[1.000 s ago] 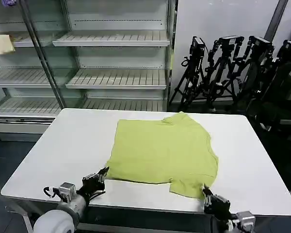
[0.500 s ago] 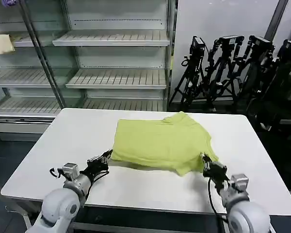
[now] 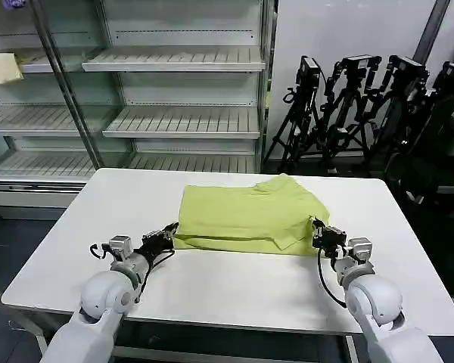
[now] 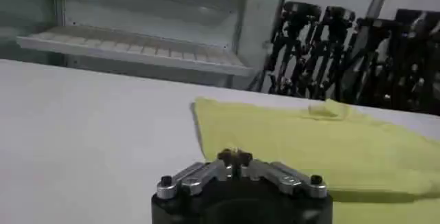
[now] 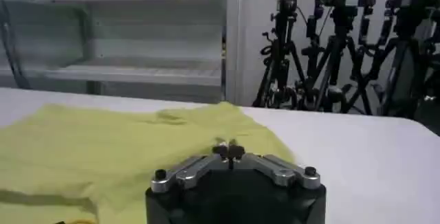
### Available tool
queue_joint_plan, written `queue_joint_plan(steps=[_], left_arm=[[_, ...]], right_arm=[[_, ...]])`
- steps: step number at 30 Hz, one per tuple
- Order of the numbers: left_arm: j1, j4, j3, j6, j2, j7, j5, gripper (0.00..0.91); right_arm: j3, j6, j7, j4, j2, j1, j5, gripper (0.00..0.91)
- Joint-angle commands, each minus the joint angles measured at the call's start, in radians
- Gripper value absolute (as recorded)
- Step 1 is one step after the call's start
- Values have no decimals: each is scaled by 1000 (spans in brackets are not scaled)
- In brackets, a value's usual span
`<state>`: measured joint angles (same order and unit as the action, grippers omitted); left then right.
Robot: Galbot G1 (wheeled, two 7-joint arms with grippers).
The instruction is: Fold and organize the clothes.
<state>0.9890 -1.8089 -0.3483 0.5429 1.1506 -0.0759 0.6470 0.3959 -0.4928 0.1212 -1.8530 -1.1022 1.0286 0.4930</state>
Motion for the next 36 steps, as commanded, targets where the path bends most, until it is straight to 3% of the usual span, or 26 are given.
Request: queue_joint_plan(steps=[1,4,6,10,11,12,13,14,26,30,36], left_arm=[[6,-19,-14,-57,-23,12,-14,907],[84,-112,-6,-43,-46,-14,18,907],[120,-154,10,34,-58,-52,22,907],[150,-128,39,35,-61,-65,-52,907],[150,-117,45,35,-58,-68,-53,766],[149,-108,47,35,-53,-69,-53,766],[144,-88,47,35,-50,-71,-57,766],[137,-79,50,36,-48,-78,-69,10],[109,-37,79,37,-53,-72,-74,20],[112,-38,79,37,-60,-45,-72,10],[219,-147,38,37,-93,41,-116,10]], right_arm=[[7,-5,-1,26,6,-13,-10,907],[44,-86,11,-66,43,64,21,907],[52,-86,16,-93,61,89,25,907],[82,-88,21,-112,88,171,3,907],[86,-88,17,-111,92,182,-8,443],[89,-88,16,-109,96,194,-18,0],[93,-88,16,-105,97,199,-19,0],[97,-89,16,-103,97,202,-16,0],[78,-88,16,-68,105,219,85,0],[77,-87,13,-87,101,231,84,0],[106,-86,-13,-229,100,352,32,0]])
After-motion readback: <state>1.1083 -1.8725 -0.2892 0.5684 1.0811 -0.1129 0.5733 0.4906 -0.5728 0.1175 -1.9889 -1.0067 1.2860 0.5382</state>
